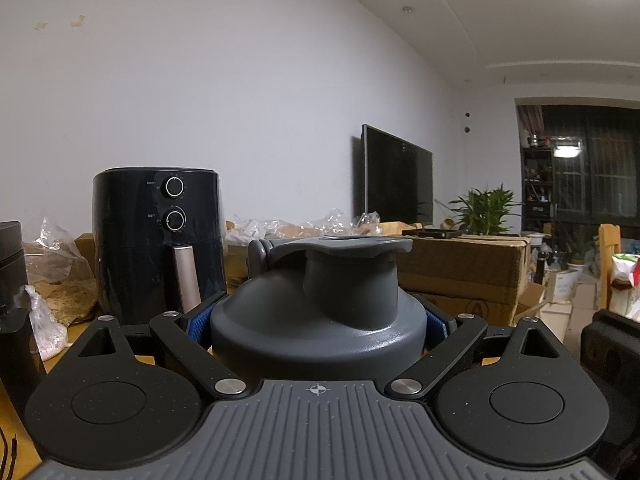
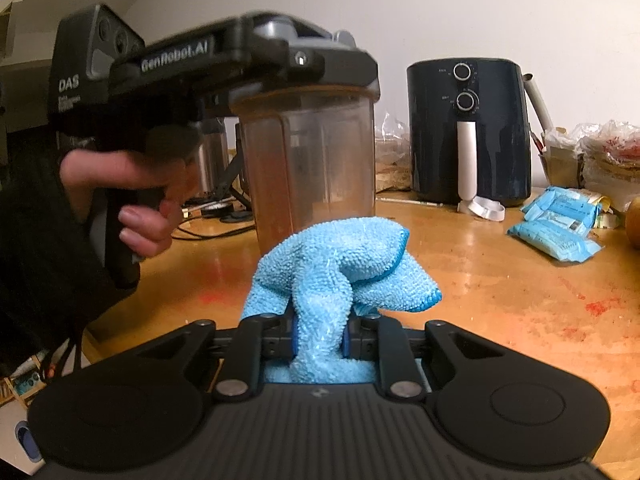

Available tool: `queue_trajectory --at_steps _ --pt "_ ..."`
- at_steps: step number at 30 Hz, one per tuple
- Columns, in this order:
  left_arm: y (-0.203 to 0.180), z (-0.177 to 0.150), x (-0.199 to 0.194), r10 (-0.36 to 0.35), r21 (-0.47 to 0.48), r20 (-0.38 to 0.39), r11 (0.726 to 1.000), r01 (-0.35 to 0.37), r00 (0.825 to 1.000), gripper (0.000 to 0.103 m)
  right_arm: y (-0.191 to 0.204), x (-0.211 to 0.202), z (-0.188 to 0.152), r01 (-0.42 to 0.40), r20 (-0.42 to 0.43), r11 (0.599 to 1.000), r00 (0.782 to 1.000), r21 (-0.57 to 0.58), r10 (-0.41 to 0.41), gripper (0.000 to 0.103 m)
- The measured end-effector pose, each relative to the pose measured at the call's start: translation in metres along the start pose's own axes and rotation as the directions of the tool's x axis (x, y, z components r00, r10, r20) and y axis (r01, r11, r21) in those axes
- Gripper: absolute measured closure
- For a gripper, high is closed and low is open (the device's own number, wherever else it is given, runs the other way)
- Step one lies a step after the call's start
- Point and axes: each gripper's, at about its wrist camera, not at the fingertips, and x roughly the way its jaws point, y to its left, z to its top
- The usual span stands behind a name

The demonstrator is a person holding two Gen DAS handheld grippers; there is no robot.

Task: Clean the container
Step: 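Press the cloth under the bottle base with right tool while left tool lowers bottle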

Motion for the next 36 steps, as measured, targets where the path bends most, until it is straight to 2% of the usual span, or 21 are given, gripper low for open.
queue_trajectory --at_steps 14,24,36 --pt "-0.001 0.001 -0.001 -0.003 0.001 -0.007 1.000 0.003 1.000 0.008 0.006 -0.017 0.027 0.003 0.080 1.000 0.997 -0.026 -0.001 0.090" --pt "-0.001 0.002 -0.001 -0.004 0.001 -0.012 1.000 0.004 1.000 0.008 0.011 -0.033 0.051 0.009 0.161 0.999 0.987 -0.049 -0.001 0.090" --pt "0.000 0.000 -0.002 -0.005 -0.002 -0.009 1.000 0.005 1.000 0.008 0.011 -0.035 0.054 0.009 0.168 0.999 0.986 -0.051 0.000 0.090"
